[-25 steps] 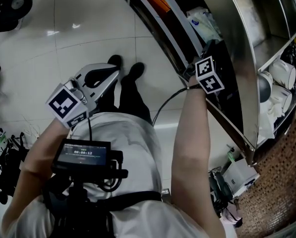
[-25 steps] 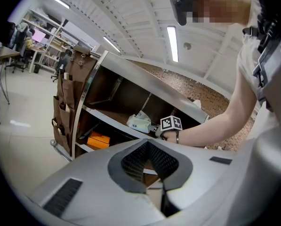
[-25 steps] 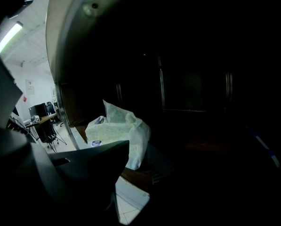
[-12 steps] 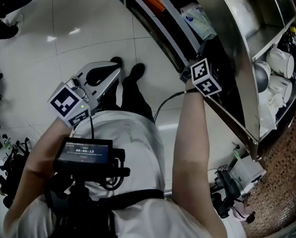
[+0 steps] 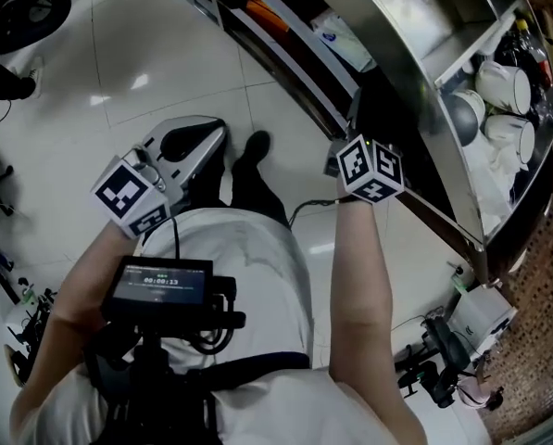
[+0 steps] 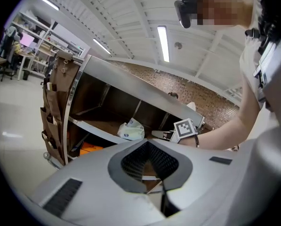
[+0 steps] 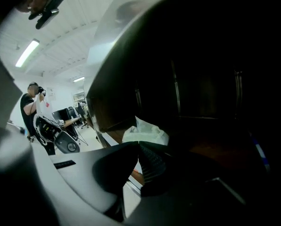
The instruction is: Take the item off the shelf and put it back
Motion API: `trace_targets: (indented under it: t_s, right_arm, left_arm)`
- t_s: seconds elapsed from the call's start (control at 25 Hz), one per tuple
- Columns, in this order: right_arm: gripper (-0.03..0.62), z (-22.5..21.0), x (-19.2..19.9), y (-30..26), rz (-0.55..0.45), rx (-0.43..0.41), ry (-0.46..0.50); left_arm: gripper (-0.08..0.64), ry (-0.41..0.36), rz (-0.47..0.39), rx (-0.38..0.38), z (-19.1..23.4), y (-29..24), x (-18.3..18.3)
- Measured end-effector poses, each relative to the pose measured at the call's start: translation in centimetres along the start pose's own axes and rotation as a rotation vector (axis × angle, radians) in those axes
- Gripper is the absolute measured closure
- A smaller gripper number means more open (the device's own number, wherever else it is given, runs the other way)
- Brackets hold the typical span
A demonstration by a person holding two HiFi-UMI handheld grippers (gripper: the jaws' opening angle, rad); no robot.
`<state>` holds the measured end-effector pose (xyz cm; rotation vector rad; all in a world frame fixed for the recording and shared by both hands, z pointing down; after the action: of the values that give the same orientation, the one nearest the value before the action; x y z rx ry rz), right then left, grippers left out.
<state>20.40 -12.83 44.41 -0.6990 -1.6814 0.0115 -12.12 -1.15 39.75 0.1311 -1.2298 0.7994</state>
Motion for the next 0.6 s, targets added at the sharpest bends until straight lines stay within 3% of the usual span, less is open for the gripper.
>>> trace_targets:
  t_s: [0.2,0.6]
  right_arm:
    - [0.575,2.2,-1.8,2.1,-0.07,-0.129,-0.019]
    - [0.575,6.5,-5.0,6.1,-0.175,-0.244,-0.025]
  left_arm:
    - [0.552,-0.021,-0.014,0.011,-1.1,-0.3,-1.7]
    - [0.552,-0.095,-0.051,0.061,-2.2,-0.5,-5.1]
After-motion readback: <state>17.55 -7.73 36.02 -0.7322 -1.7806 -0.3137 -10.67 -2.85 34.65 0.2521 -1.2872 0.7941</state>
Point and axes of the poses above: the fingertips, and each gripper's own axes: y backward along the fingers, z to its left, x out of its underside, the point moved 10 cm from there along y, backward along the fingers, and after that the axes turned 8 degrees about -x, right-handed, at the moved point
